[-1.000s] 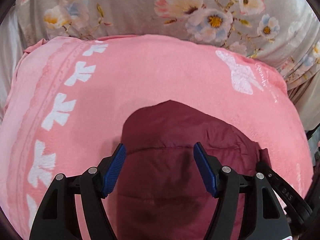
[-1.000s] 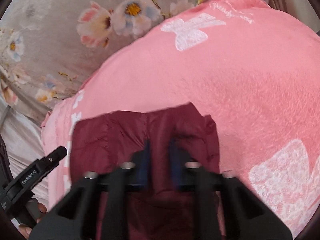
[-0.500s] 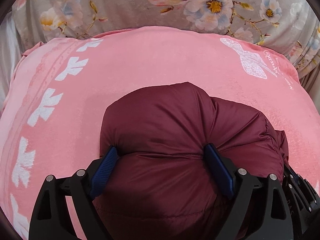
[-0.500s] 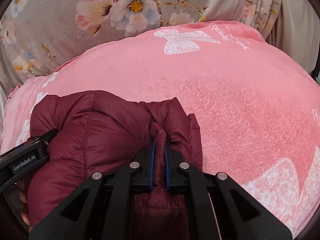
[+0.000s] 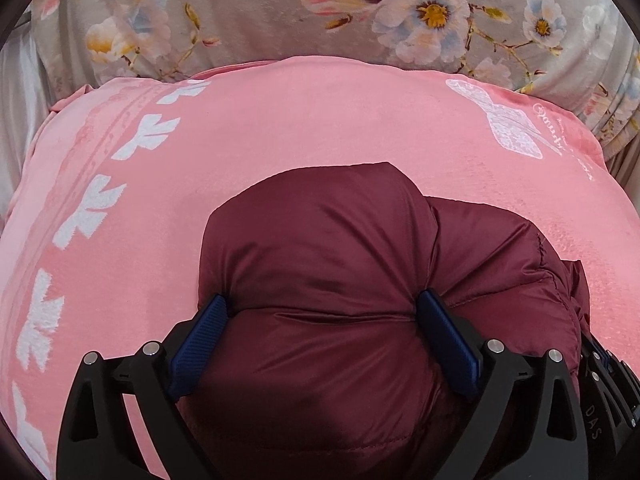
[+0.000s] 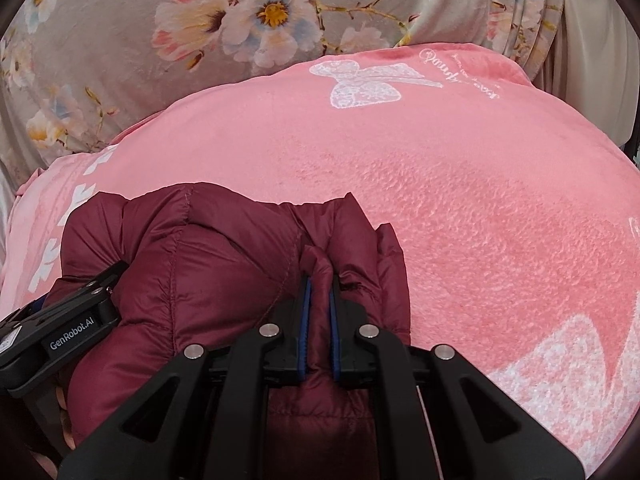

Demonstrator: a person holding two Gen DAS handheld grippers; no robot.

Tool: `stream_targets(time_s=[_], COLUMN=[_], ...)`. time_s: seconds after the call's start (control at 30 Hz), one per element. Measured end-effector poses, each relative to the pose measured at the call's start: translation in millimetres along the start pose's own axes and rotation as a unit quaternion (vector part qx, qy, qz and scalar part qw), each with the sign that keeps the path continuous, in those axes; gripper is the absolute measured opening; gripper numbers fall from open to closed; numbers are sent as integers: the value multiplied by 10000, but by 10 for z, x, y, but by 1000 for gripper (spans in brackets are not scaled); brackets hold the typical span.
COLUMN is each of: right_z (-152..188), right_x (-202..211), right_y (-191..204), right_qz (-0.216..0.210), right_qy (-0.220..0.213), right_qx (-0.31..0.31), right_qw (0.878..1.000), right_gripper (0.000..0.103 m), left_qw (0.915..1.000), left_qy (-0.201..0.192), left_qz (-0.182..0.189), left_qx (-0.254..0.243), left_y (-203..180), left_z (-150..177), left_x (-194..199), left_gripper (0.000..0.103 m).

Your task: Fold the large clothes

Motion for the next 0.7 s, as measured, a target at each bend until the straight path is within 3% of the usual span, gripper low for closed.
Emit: stream_targets(time_s=[0.7], right_z=[8], right_x=[-19], right_y=[-6], right_qz=[-19], right_qy=[-6], right_qx=[-8], right_qw=[10000], right_gripper=[7], left_qw=[9999], left_qy=[-81], left_qz=[-108], left_qx=[-9], left_y=[-28], left_z=[-3], left_x=[-15], left_gripper=[98])
Point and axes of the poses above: each gripper's, at about its wrist camera, not at the fingertips, and x roughly against the way its jaws point, y to its left, z to its underside, the point moved 2 cm from there along -x, roughly the way its jaws point, and after that the axes turned 2 degrees about -z, right-handed, at the moved point
